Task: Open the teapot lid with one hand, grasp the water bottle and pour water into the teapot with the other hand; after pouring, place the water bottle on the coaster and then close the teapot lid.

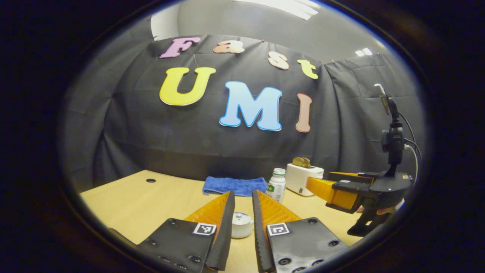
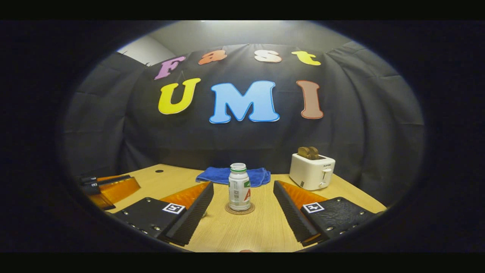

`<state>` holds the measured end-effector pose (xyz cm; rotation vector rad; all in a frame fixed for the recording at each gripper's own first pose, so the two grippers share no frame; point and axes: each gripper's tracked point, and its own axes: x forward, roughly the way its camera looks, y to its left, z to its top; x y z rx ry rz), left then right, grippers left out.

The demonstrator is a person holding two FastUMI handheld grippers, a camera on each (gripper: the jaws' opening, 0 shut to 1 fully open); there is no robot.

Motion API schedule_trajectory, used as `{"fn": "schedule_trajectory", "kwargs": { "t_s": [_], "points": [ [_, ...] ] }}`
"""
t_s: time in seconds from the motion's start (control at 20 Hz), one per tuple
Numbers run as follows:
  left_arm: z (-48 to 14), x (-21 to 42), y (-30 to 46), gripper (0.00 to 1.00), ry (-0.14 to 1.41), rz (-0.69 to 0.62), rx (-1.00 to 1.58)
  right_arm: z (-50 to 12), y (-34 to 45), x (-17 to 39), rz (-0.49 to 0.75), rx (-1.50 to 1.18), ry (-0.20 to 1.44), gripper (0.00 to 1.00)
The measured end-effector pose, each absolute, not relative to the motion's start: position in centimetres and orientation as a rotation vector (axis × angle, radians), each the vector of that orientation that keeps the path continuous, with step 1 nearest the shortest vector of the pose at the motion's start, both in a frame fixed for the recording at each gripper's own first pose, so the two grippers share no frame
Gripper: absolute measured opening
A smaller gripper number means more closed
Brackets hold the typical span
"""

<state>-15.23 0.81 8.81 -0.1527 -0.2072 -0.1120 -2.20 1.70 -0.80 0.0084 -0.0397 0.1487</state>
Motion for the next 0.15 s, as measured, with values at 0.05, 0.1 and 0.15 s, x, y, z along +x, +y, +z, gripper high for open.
{"fn": "schedule_trajectory", "kwargs": {
  "t_s": [0.05,0.1,0.15],
  "points": [
    [8.7,-15.5,0.5,0.35,-0.201,-0.114,-0.153,-0.6,1.4,-3.1,0.141,0.006,-0.043,0.97],
    [8.3,-15.6,0.3,0.33,-0.195,-0.112,-0.151,-0.5,1.2,-3.7,0.136,0.003,-0.051,0.97],
    [8.0,-15.8,0.1,0.38,-0.190,-0.111,-0.147,-0.6,0.9,-4.4,0.129,0.000,-0.057,0.97]
  ]
}}
